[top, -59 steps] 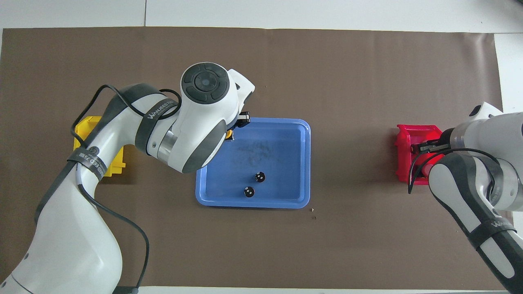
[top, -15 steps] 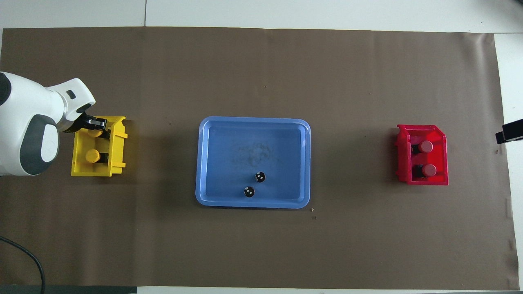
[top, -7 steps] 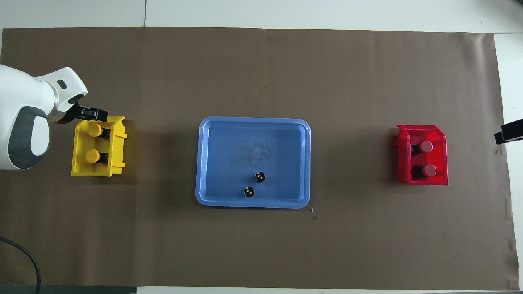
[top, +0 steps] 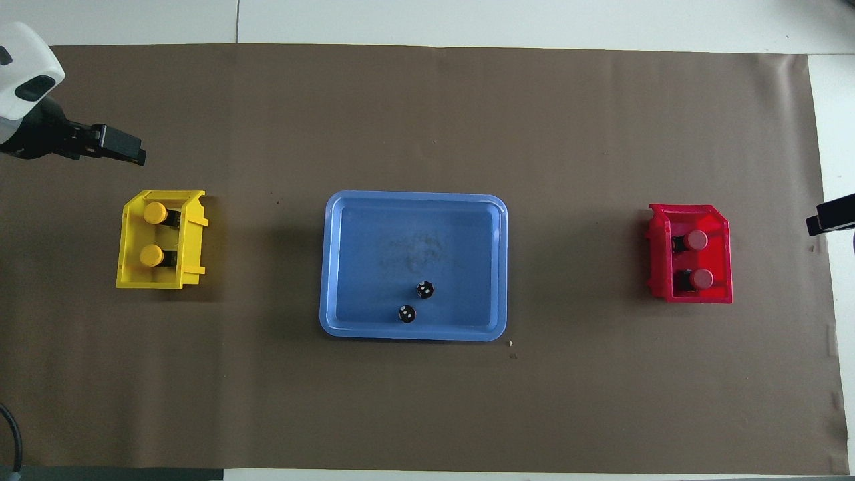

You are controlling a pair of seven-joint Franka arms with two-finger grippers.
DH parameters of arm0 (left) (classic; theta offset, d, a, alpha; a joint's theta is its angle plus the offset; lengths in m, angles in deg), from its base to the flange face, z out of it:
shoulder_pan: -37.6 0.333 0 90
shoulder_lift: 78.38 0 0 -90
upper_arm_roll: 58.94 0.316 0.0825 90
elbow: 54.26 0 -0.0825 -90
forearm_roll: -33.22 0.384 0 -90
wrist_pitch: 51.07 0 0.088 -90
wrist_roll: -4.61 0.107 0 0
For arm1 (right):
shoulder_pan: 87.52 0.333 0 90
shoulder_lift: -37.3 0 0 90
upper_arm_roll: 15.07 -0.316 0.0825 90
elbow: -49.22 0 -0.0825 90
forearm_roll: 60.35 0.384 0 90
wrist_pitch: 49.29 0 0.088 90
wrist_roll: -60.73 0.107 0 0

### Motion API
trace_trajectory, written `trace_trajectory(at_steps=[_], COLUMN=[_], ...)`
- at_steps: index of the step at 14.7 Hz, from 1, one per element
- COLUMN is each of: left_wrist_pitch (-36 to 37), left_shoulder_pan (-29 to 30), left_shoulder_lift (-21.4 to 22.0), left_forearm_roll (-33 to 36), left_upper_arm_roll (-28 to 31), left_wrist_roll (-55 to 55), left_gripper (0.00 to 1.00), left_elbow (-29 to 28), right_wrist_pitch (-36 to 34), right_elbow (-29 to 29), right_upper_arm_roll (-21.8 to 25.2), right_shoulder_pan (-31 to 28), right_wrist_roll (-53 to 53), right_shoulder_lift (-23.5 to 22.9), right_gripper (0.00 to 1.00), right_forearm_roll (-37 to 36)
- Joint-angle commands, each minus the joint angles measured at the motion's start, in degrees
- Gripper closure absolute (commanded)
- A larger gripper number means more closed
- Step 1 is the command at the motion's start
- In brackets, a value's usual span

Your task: Sort red and yellow buttons by color

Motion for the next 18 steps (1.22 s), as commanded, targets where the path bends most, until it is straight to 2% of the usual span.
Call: trace_trajectory(at_steps=[1,4,6,9,11,14,18], left_wrist_pitch=[8.0,13.2,14.2,14.6,14.1,13.9,13.8], left_shoulder_pan=[-0.4,-0.6,-0.7,-0.7,-0.7,-0.7,-0.7], left_shoulder_lift=[2.5,3.9,4.0,4.0,4.0,4.4,4.4], left_forearm_roll=[-1.2,-1.2,-1.1,-0.9,2.7,3.7,3.4], left_upper_arm_roll=[0.3,0.3,0.3,0.4,0.3,0.3,0.2], left_wrist_roll=[-0.9,-1.2,-1.9,-2.0,-2.2,-2.5,-9.0], left_gripper=[0.00,0.00,0.00,0.00,0.00,0.00,0.00], left_elbow=[1.7,4.0,4.5,4.8,5.0,5.0,5.0], right_wrist_pitch=[-1.2,-1.2,-1.2,-1.2,-1.2,-1.2,-1.2], right_elbow=[-0.5,-0.5,-0.5,-0.5,-0.5,-0.5,-0.5], right_upper_arm_roll=[-0.3,-0.4,-0.4,-0.3,-0.4,-0.3,-0.4], right_shoulder_pan=[0.1,0.4,0.4,0.4,0.4,0.4,0.4], right_wrist_roll=[0.7,0.7,0.7,0.7,0.7,0.7,0.7], right_shoulder_lift=[0.1,0.1,0.1,0.1,0.1,0.1,0.1], right_gripper=[0.00,0.00,0.00,0.00,0.00,0.00,0.00], right_forearm_roll=[0.2,0.2,0.3,0.3,0.3,0.3,0.3])
